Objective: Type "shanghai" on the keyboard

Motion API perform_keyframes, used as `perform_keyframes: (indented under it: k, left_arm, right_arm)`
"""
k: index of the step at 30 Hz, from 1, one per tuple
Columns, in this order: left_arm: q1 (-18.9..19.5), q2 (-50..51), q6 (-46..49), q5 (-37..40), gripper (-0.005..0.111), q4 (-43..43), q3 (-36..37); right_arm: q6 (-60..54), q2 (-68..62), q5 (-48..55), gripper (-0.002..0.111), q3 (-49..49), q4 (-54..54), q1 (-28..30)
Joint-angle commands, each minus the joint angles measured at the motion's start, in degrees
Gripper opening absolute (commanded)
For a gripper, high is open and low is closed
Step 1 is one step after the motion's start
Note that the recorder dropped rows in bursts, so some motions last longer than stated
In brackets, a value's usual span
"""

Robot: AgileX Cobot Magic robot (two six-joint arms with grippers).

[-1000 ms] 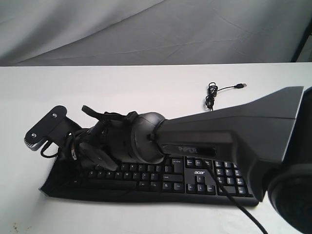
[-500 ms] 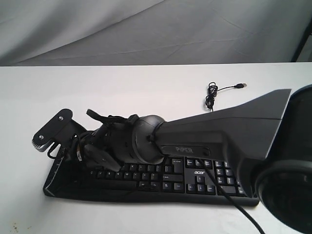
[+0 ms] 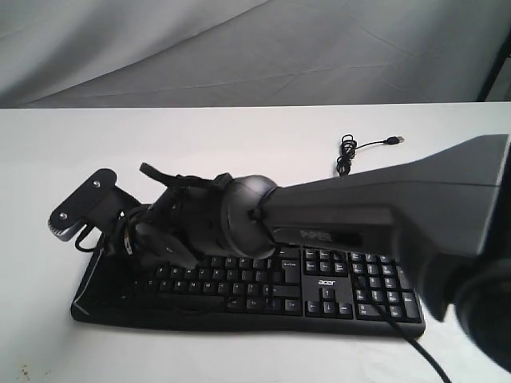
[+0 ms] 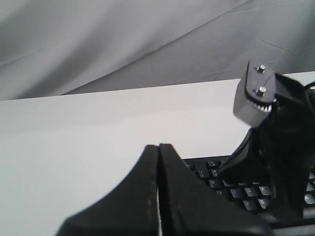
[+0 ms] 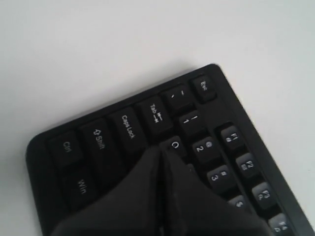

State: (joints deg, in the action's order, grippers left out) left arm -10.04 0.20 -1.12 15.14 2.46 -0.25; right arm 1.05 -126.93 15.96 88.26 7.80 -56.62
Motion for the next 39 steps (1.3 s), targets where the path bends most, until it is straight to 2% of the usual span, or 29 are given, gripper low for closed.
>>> perform_keyframes:
  k: [1,5,10,13,39]
  left_arm:
    - [-0.2,-0.2,-0.16,-0.27,0.0,0.04,0.25]
    - [-0.2,-0.2,-0.16,-0.27,0.0,0.04,0.25]
    - [-0.2,-0.2,-0.16,-0.27,0.0,0.04,0.25]
    - [-0.2,-0.2,-0.16,-0.27,0.0,0.04,0.25]
    - [-0.2,-0.2,-0.16,-0.27,0.0,0.04,0.25]
  right_arm:
    - [-0.24,6.21,-0.33,0.0,-4.06,1.35,0.09]
    - [2.67,11.73,-3.94,0.0,-12.38,0.72,0.9]
    - [3.5,15.61,-13.71,0.0,-25.74,-3.59,4.1]
    - [3.5,15.86,-16.51,0.0,-29.86,-4.37,4.79]
    - [3.27,14.52,-18.19,0.0,-30.79,-4.37,4.66]
